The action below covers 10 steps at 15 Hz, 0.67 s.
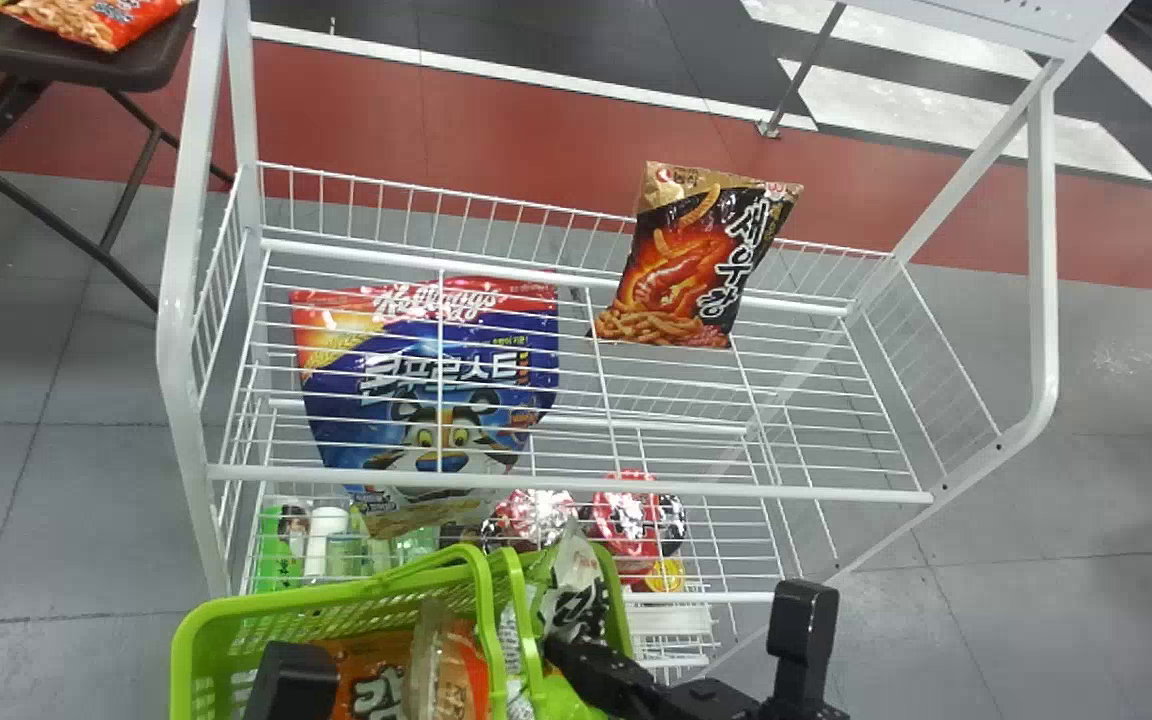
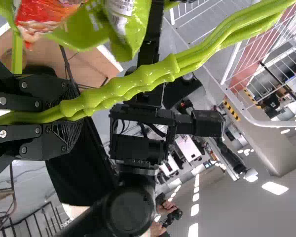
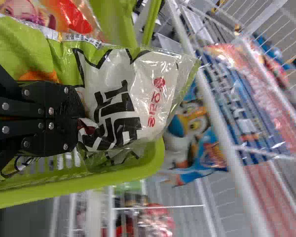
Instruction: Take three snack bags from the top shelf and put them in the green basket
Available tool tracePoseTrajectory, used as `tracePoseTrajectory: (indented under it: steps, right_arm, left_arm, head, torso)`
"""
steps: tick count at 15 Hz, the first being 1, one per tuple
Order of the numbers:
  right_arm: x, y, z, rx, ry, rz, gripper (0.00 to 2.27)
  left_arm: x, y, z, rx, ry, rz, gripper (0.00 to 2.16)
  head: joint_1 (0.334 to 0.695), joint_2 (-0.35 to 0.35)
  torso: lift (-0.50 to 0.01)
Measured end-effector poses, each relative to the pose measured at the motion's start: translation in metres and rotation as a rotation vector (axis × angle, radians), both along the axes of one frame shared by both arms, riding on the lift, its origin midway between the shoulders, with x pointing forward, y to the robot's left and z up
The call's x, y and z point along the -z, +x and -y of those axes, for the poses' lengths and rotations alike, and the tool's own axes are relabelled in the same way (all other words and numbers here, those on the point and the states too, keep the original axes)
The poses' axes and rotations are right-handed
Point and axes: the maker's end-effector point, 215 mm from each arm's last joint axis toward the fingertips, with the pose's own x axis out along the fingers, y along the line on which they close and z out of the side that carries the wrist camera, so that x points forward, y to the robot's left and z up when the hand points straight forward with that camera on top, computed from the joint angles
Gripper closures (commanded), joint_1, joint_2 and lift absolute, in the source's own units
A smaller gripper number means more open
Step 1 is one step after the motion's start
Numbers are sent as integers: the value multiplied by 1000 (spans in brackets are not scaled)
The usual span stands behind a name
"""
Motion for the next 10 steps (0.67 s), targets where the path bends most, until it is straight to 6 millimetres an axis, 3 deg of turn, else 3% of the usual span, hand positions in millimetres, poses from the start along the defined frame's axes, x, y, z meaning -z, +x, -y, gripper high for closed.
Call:
tracePoseTrajectory:
  steps: [1,2,3,5,9,10]
  right_arm:
    - [3,-5,-7,-19,2,-7,1646]
    - [5,-9,-11,-30,3,-12,360]
    - [3,-11,-13,-36,1,-10,-2]
    - [-2,-18,-11,-42,-8,-26,19]
    - [-6,-68,-11,-71,21,-238,46]
    - [-15,-64,-8,-63,25,-212,46]
  left_arm:
    - [0,0,-1,-2,0,0,1578]
    - [0,1,-1,-3,-1,0,1578]
    - [0,2,-2,-4,-1,1,1578]
    - [0,2,-2,-6,-3,1,1578]
    - [0,6,-3,-11,-4,1,1578]
    - [0,7,-3,-12,-4,1,1578]
  head:
    - [695,-350]
    - [695,-350]
    - [695,-350]
    - [695,-350]
    - [695,-350]
    - [695,-350]
  torso:
    - [-33]
    - [-33]
    - [-33]
    - [-33]
    - [-33]
    - [-33]
